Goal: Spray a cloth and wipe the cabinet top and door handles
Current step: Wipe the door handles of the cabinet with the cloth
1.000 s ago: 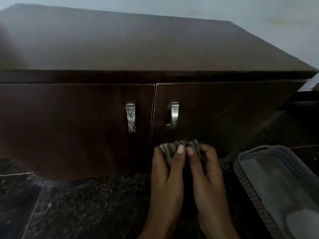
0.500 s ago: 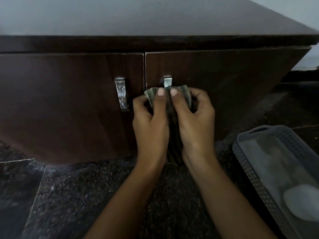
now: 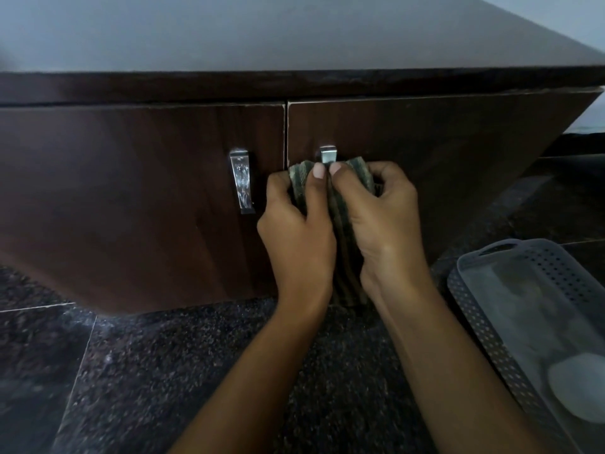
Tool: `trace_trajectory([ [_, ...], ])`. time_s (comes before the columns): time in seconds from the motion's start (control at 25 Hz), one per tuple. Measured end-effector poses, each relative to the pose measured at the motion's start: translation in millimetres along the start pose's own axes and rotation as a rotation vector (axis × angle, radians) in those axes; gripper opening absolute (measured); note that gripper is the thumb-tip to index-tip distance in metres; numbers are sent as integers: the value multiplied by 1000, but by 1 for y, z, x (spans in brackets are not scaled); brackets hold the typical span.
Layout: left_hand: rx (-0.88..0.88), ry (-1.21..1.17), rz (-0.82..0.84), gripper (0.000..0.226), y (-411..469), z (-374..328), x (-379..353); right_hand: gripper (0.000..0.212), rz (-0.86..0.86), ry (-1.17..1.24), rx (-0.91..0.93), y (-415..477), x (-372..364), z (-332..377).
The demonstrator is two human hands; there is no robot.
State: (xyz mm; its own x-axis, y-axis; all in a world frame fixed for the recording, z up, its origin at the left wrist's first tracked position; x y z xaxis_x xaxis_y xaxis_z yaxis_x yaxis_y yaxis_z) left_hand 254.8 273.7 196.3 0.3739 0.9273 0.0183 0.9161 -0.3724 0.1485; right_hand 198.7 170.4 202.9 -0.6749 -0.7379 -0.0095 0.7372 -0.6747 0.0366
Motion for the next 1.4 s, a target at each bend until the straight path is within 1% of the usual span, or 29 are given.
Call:
trace_trajectory([
  [0.2, -14, 9, 3, 12, -5, -2, 0, 12, -13, 8, -3, -7, -1, 0],
  [0.28, -37, 4, -15, 13, 0, -9, 2, 10, -20, -26, 14, -2, -3, 9],
  [0.36, -57, 13, -22, 15, 8, -14, 2, 13, -22, -74, 31, 6, -3, 18],
  [0.56, -3, 51, -36, 19, -5, -6, 0, 17, 2, -98, -95, 1, 2, 6],
  [0.68, 1, 16, -50, 17, -3, -4, 2, 15, -15, -94, -30, 2, 1, 8],
  [0.76, 1, -10, -33, 17, 2, -3, 2, 15, -30, -105, 40, 4, 0, 13],
  [0.84, 0, -34, -4, 14, 0, 1, 2, 14, -37, -107, 64, -2, 1, 5],
  [0.92, 21, -71, 18, 12, -6, 10, 2, 12, -30, -40, 64, -12, 0, -9],
  [1.04, 23, -109, 35, 15, -9, 22, 0, 9, -25, 110, 117, -18, -1, -27],
  [1.12, 13, -109, 30, 14, -9, 25, -1, 10, -34, 139, 135, -17, -2, -33],
  [1.2, 12, -81, 7, 14, -9, 28, 0, 12, -51, 114, 137, -18, -1, -37],
  [1.32, 29, -48, -32, 12, -10, 32, 0, 15, -90, -21, 168, -20, 1, -34],
  [1.4, 42, -43, -49, 12, -11, 35, 0, 14, -98, -65, 173, -19, 0, -33],
])
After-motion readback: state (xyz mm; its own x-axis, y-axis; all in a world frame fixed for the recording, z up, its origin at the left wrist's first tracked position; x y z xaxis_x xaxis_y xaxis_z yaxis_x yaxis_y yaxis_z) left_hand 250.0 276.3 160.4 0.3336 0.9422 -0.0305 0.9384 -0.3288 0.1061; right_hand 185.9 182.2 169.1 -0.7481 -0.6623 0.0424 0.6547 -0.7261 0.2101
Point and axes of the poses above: each hand's wrist, its own y-axis towards the middle knuckle, its own x-axis out of the back of the hand, z = x × y, the point moved 7 cm from there along y, towards the middle knuckle, and after that the axes turned 13 degrees about z, right-handed, at the moved point
